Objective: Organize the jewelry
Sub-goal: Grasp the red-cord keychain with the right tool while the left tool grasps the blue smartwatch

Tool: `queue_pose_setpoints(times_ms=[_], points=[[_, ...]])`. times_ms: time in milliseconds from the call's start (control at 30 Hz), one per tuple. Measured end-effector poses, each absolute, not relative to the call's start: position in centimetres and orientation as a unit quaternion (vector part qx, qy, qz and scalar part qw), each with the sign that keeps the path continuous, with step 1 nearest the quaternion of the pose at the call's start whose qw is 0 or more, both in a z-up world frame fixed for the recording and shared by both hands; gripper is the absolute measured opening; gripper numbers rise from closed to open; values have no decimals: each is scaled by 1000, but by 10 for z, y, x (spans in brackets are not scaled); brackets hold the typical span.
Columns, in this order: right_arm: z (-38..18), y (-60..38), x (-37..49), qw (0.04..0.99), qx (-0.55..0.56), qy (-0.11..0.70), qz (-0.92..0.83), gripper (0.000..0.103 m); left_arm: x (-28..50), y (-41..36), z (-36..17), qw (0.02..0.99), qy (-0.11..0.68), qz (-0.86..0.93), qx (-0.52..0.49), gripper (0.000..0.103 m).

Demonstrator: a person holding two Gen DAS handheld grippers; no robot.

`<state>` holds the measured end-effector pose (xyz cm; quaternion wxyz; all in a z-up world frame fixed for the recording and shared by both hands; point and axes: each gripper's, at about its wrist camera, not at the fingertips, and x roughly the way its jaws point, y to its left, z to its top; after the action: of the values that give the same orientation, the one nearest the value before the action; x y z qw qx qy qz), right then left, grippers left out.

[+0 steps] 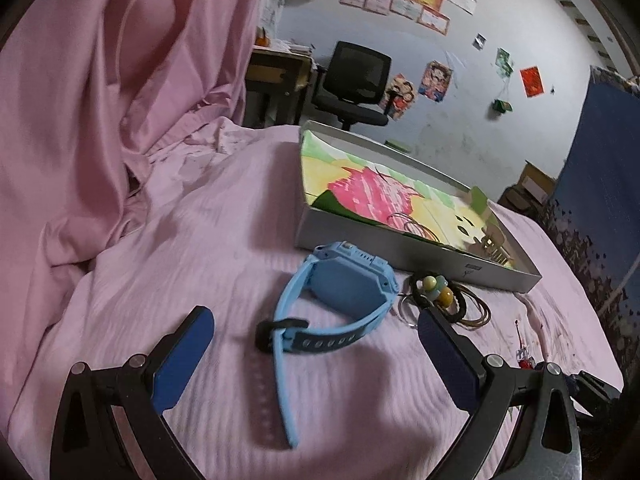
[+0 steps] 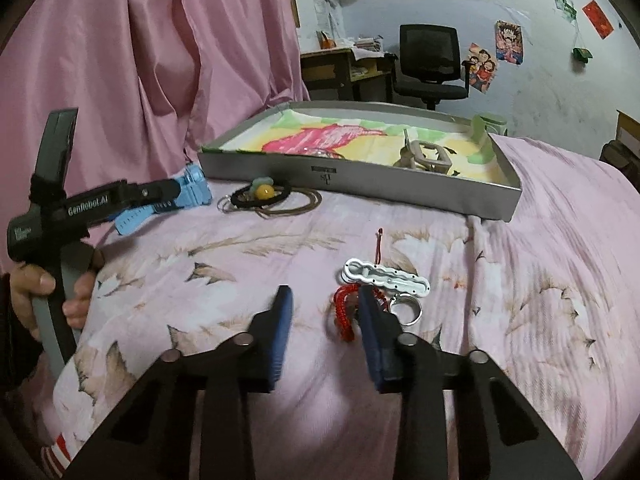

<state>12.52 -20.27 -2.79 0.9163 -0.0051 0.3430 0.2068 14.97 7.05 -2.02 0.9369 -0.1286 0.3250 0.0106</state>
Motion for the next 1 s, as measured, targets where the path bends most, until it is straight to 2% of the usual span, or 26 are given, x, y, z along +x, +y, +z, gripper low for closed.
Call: queue_pose_setpoints(times_ms=[67,167,400,467,500,567,867,933,1000], points=[[-30,-202,129,914,-6,353,197,21,157,67,-20,935,331,3,-122,102],[-33,-202,135,911,1,364,191,10,165,65,-21,933,340,-4,-116,102],[-30,-193,149,909,21,359,213,8,182,63,-22,929,350,-11,-121,102],[-28,-188,150,909,19,352,221,8,185,63,-22,928,348,-25,-127,97],[-27,-185,151,910,16,349,224,8,186,63,-23,928,349,-29,-129,90],[-26,-181,153,910,13,345,229,7,188,63,-25,926,353,-34,-130,82],[-25,-181,155,909,16,345,235,7,192,63,-28,923,358,-44,-134,71],[-25,-181,155,909,16,344,235,7,193,62,-29,922,360,-45,-134,61],[-25,-181,155,909,15,344,235,7,192,62,-29,922,360,-47,-135,59]])
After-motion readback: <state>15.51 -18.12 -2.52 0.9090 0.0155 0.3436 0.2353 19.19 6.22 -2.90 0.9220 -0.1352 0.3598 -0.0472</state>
